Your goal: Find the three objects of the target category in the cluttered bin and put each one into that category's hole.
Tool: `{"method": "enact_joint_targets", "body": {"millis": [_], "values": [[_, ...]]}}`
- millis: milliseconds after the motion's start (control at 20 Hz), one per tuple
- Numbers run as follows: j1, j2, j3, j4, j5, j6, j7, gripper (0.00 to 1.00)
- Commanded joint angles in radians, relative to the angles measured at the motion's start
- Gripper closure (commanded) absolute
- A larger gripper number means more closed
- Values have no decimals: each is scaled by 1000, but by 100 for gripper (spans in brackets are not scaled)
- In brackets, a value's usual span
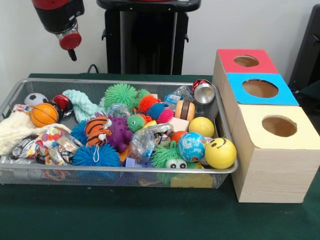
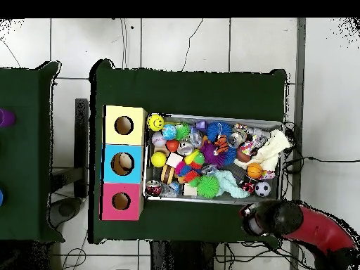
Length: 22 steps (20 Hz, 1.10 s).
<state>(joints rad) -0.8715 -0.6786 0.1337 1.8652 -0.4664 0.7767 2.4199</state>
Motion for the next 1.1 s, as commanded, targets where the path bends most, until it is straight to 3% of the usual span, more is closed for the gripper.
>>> {"method": "enact_joint_targets", "body": {"millis": [50,350,700,900,1100], "values": [[15,-7,75,-103,46,9,-59,100],[32,54,54,-140,27,-35,-28,100],[69,-23,33,-73,22,-48,-4,100],[148,68,14,-179,11,-75,77,100],[218,170,2,-372,-3,38,58,100]]}}
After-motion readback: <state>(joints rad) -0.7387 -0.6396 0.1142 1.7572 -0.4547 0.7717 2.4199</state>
